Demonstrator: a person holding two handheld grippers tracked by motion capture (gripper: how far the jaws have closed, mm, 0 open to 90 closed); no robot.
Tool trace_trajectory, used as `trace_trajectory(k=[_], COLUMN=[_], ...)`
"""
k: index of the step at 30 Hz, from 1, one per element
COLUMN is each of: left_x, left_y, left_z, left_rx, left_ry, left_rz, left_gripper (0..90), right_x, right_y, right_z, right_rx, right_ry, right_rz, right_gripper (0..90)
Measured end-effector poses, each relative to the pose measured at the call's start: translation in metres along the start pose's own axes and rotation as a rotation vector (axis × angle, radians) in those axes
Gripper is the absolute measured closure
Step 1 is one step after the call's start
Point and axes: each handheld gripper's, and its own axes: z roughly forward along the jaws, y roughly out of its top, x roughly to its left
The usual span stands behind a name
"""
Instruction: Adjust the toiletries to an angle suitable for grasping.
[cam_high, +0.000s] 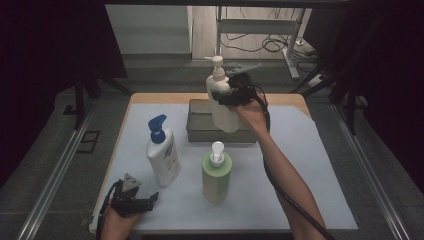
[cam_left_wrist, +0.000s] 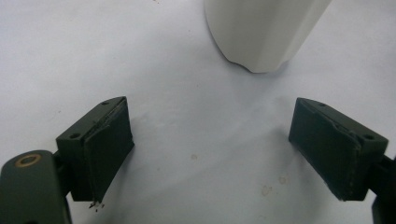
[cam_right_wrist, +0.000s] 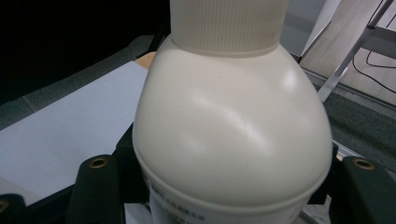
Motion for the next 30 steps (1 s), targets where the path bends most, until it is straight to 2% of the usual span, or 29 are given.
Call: trace_trajectory(k=[18,27,30], left_x=[0.000,0.000,0.000], left_y=[0.000,0.000,0.000], left_z=[0.000,0.000,0.000], left_rx=[0.002,0.002,0.002], left_ry=[-0.001,-0.001,-0.001], left_rz=[0.000,0.000,0.000], left_gripper=[12.7,12.7,12.7], right_x=[-0.003,-0.001,0.000], right_y=[0.001,-0.002,-0.004], right_z=[0.033,0.059,0.062], right_rx=[-0.014,-0.007,-0.007], right_ry=[-0.020,-0.026,-0.028], right_rz=[-0.002,-0.019,-0.017], right_gripper=[36.5,36.5,36.5])
